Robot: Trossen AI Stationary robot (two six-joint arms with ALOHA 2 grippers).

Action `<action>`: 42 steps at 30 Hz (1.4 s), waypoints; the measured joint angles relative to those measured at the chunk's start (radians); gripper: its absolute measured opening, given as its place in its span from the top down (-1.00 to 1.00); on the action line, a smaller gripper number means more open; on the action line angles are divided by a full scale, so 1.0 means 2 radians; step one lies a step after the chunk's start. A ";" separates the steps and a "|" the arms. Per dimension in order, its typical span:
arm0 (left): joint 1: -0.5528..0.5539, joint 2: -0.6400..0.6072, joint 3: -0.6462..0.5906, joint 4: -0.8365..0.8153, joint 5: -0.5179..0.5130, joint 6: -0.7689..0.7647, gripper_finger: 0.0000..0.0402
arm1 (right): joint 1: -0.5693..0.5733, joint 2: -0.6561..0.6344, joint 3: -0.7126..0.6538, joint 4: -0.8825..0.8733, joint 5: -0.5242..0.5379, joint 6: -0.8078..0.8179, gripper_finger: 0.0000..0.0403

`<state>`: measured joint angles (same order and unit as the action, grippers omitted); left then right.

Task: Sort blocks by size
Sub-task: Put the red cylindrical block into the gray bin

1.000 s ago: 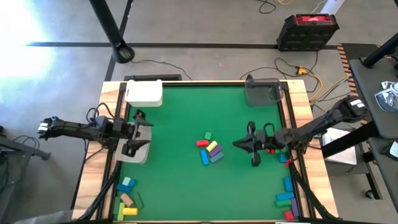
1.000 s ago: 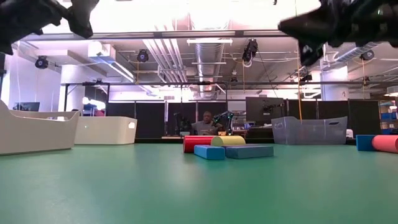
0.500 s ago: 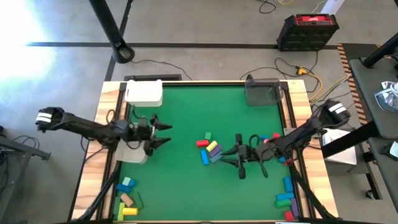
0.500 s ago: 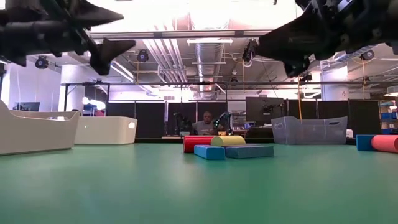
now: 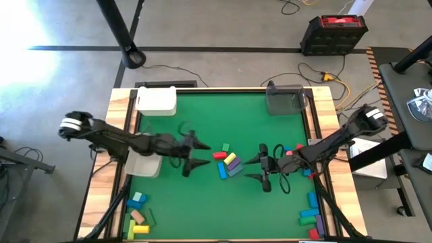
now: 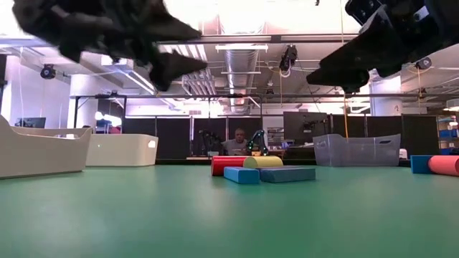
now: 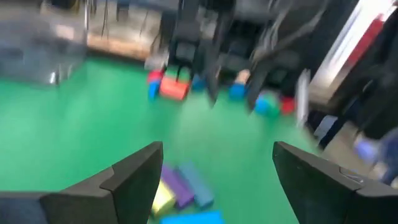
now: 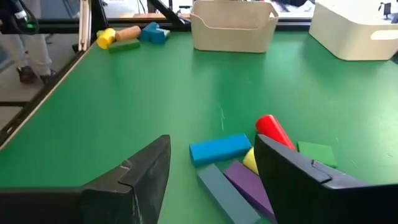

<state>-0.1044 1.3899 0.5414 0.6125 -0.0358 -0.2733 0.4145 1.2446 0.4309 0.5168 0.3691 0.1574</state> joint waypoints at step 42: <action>-0.006 0.258 0.159 -0.192 -0.156 0.002 0.45 | -0.001 0.007 -0.007 -0.079 0.066 0.026 0.02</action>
<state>-0.1165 1.9066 0.8599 0.2290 -0.3479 -0.2684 0.4118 1.2594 0.4168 0.3591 0.5007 0.2089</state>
